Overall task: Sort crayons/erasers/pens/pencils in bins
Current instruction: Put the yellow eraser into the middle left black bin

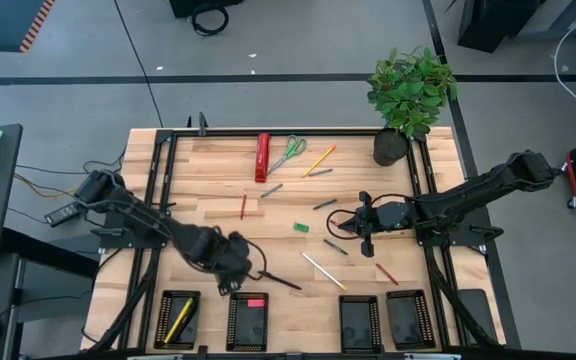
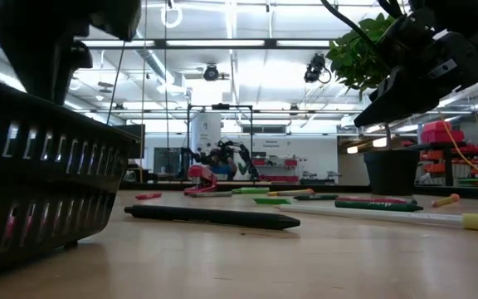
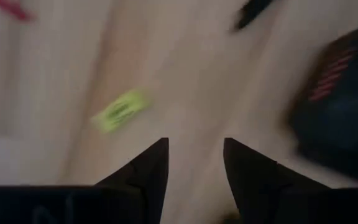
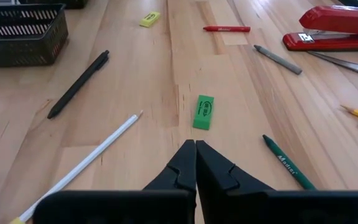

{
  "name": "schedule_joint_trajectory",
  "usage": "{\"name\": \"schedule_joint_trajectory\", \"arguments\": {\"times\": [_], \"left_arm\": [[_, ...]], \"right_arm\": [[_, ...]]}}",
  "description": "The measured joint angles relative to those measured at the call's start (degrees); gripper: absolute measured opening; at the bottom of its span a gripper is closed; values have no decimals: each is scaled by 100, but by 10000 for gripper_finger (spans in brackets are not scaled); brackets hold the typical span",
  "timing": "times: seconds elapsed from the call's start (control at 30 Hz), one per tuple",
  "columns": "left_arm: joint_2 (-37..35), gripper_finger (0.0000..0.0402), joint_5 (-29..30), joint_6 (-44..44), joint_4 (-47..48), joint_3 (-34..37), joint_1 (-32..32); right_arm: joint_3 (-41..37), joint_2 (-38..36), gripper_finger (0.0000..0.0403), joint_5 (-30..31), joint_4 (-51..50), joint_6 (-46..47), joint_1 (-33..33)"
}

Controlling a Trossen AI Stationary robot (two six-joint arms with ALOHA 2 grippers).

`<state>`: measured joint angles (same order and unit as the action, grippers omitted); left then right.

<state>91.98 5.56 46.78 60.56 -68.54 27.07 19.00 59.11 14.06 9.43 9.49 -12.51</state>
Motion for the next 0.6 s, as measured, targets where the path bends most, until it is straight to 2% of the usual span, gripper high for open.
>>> {"name": "schedule_joint_trajectory", "arguments": {"times": [0.2,0.33,0.6], "left_arm": [[95,152,257,-2001,-134,448,-46],[103,158,576,-2533,-67,935,-138],[105,165,552,-3706,-776,1400,-485]], "right_arm": [[-1,0,11,0,-51,-3,0],[-4,0,11,0,-100,-24,0],[-4,0,11,0,-133,-50,0]]}}
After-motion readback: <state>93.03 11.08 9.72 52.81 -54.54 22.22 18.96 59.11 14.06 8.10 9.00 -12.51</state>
